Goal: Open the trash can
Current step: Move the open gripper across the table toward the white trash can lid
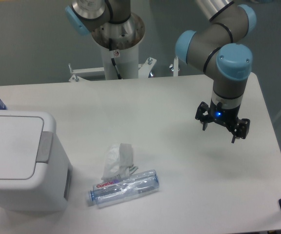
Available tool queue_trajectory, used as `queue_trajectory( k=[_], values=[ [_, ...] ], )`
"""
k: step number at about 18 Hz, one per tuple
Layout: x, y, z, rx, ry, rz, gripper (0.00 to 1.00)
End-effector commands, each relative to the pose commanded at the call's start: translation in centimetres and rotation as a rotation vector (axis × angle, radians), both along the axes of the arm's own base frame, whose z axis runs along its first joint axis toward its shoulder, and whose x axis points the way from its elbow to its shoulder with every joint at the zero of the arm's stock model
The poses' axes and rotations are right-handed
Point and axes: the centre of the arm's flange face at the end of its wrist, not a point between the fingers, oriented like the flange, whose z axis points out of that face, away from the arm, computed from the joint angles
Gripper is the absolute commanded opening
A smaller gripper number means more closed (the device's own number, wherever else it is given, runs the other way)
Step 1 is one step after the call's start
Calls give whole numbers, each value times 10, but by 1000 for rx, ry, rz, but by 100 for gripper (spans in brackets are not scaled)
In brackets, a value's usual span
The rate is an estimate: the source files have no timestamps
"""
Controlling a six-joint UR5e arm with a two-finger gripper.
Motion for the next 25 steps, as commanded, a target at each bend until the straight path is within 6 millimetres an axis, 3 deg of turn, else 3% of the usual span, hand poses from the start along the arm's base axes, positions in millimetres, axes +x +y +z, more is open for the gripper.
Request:
queue_trajectory(
  k=[4,12,20,25],
  values=[
    [11,5,12,22,3,-11,100],
    [67,68,41,179,-57,156,100],
    [125,88,119,376,-109,316,100],
    [173,130,153,485,-140,383,100]
  ],
)
